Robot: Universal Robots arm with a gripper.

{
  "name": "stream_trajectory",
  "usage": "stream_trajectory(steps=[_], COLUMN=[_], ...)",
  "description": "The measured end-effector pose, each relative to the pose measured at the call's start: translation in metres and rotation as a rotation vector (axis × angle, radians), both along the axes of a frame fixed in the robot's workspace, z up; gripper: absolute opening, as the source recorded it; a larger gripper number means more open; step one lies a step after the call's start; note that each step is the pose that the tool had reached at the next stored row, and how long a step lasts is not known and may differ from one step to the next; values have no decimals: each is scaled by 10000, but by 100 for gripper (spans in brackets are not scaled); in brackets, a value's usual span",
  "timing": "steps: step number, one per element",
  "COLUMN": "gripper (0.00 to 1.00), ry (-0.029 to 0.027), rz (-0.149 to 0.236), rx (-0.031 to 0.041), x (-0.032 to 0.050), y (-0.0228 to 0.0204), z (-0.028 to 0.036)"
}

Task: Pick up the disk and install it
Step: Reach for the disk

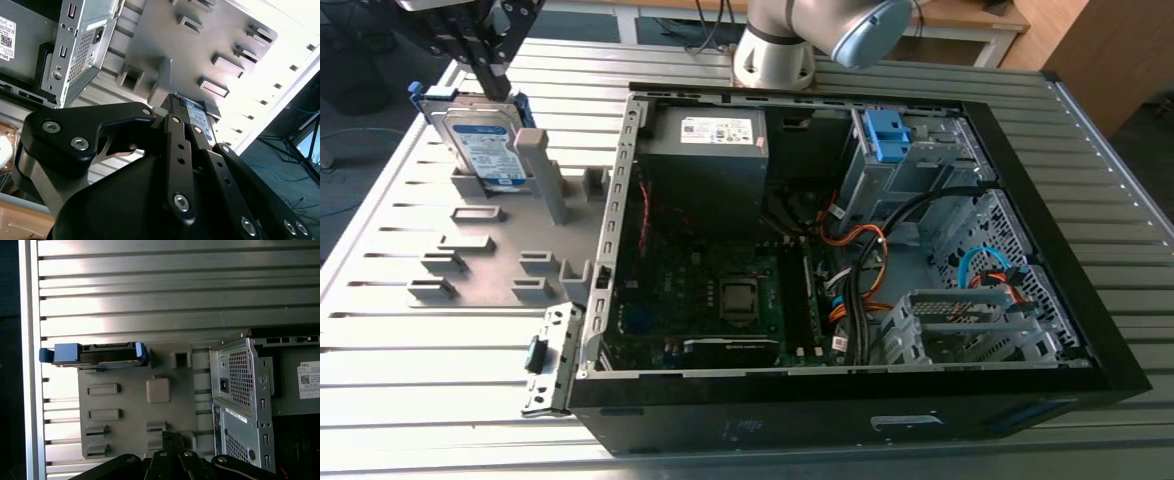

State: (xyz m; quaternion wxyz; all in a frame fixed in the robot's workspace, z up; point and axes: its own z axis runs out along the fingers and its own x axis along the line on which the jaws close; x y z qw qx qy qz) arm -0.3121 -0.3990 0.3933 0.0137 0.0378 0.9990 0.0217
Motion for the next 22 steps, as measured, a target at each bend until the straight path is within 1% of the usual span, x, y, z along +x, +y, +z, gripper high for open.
stream_trajectory(steps=[22], gripper=[11], ry=[0], rz=[0], rx=[0], x=[-87], y=[0], z=[0])
